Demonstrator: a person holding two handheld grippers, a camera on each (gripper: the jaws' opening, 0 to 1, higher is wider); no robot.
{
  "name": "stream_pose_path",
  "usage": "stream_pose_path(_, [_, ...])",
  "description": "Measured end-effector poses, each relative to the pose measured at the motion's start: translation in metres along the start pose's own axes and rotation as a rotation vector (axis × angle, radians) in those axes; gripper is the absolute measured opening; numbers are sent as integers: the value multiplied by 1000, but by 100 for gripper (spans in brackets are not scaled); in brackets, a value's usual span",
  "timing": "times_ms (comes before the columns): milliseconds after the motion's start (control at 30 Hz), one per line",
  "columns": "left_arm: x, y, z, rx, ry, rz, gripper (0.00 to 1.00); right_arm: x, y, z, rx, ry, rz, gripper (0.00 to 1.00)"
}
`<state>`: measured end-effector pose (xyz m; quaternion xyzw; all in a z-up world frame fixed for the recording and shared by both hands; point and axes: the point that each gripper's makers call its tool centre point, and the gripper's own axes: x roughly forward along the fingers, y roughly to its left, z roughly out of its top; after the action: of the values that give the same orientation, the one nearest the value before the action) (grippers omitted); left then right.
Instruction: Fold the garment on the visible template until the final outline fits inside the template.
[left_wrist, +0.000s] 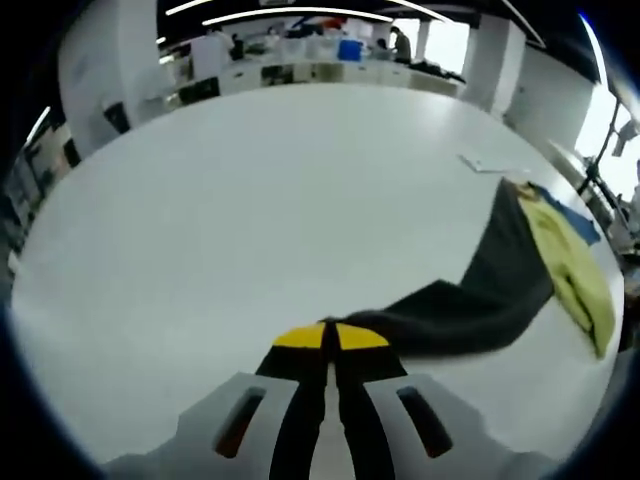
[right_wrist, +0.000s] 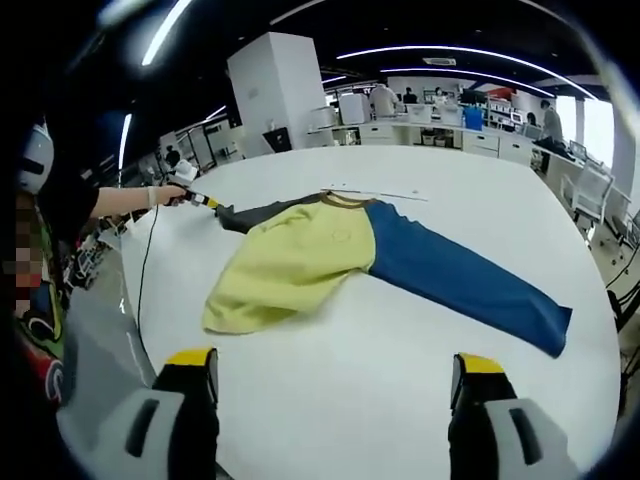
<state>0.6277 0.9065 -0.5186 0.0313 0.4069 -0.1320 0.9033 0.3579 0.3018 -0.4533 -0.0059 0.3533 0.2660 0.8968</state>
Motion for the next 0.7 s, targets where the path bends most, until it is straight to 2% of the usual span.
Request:
stream_pose_path(167, [-1,-1,0,23,-7,0,0,1,2,0,-4,3,4,97])
stream_pose_path(233, [-2,-1,0,78,-5,9,0,1,1,0,-6,5,4,97])
stream_pose_path(367, [-3,3,5,80,-29,4,1,2,2,0,-5,7,3,97])
stream_pose_path(533, [-7,3,8,136,-36,26,23,2,1,-3,-9,19,0,97])
stream_pose_path(700, [-9,7,13,146,-50,27,33,1,0,-2,-4,9,-1,97])
